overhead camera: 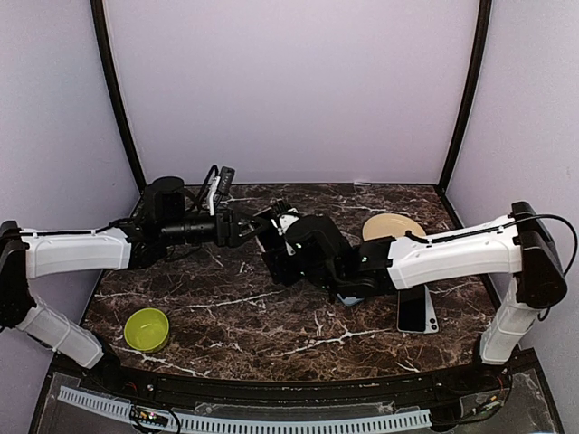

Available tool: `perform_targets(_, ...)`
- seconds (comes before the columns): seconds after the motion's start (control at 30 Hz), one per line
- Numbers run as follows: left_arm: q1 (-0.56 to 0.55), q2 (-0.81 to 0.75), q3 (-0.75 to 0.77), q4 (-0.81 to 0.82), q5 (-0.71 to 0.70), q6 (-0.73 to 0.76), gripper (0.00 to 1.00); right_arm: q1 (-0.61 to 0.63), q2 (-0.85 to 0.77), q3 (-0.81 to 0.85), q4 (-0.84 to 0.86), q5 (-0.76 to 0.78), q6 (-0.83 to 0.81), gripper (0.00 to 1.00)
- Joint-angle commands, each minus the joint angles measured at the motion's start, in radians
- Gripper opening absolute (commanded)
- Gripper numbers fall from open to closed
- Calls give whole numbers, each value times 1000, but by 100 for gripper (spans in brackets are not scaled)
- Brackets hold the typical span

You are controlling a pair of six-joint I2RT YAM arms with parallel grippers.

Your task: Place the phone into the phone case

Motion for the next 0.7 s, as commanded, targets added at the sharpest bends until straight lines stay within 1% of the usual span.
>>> perform_targets(0.0, 1, -47, -25, 114, 25, -45, 65, 28, -29, 40, 187, 58, -102, 34)
perform_targets(0.03, 1, -49, -27, 117, 25, -47, 58, 30, -32, 37, 197, 56, -110, 34)
perform_targets(0.07, 1, -51, -29, 118, 25, -46, 55, 32, -35, 35, 205, 51, -116, 34)
perform_targets(0.1, 1, -52, -30, 118, 25, -44, 48, 33, -37, 34, 210, 49, -121, 34)
perform_targets(0.13, 2, -52, -30, 118, 26, -42, 44, 35, -39, 33, 213, 47, -125, 34)
perform_targets(0.17, 2, -52, -29, 118, 33, -40, 36, 36, -40, 32, 217, 46, -129, 34)
perform_targets(0.2, 1, -51, -29, 118, 38, -38, 32, 35, -43, 31, 219, 45, -132, 34)
perform_targets(0.23, 1, -50, -28, 119, 44, -37, 24, 36, -45, 29, 222, 43, -138, 34)
perform_targets(0.27, 2, -48, -27, 119, 48, -37, 21, 36, -45, 29, 224, 39, -143, 34)
perform_targets(0.3, 2, -47, -26, 119, 56, -37, 14, 36, -47, 30, 224, 37, -149, 34)
perform_targets(0.33, 2, -46, -26, 121, 65, -38, 10, 37, -48, 29, 224, 33, -155, 34)
perform_targets(0.4, 2, -43, -24, 125, 80, -38, 1, 35, -53, 26, 222, 25, -164, 35)
perform_targets(0.43, 1, -43, -23, 126, 85, -37, 0, 36, -57, 23, 220, 20, -169, 37)
perform_targets(0.47, 1, -44, -23, 127, 95, -34, 0, 36, -62, 16, 217, 12, -174, 40)
perform_targets(0.5, 1, -46, -22, 127, 100, -31, 0, 33, -73, 6, 214, -3, -178, 49)
perform_targets(0.53, 1, -49, -22, 127, 110, -22, 0, 28, -84, -3, 205, -29, -181, 60)
perform_targets(0.6, 1, -58, -22, 127, 124, -4, 0, 10, -121, -23, 171, -110, -173, 86)
perform_targets(0.63, 1, -67, -21, 126, 130, 10, 0, -1, -141, -34, 152, -160, -172, 97)
perform_targets(0.67, 1, -71, -22, 126, 141, 18, 0, -22, -163, -45, 127, -232, -178, 98)
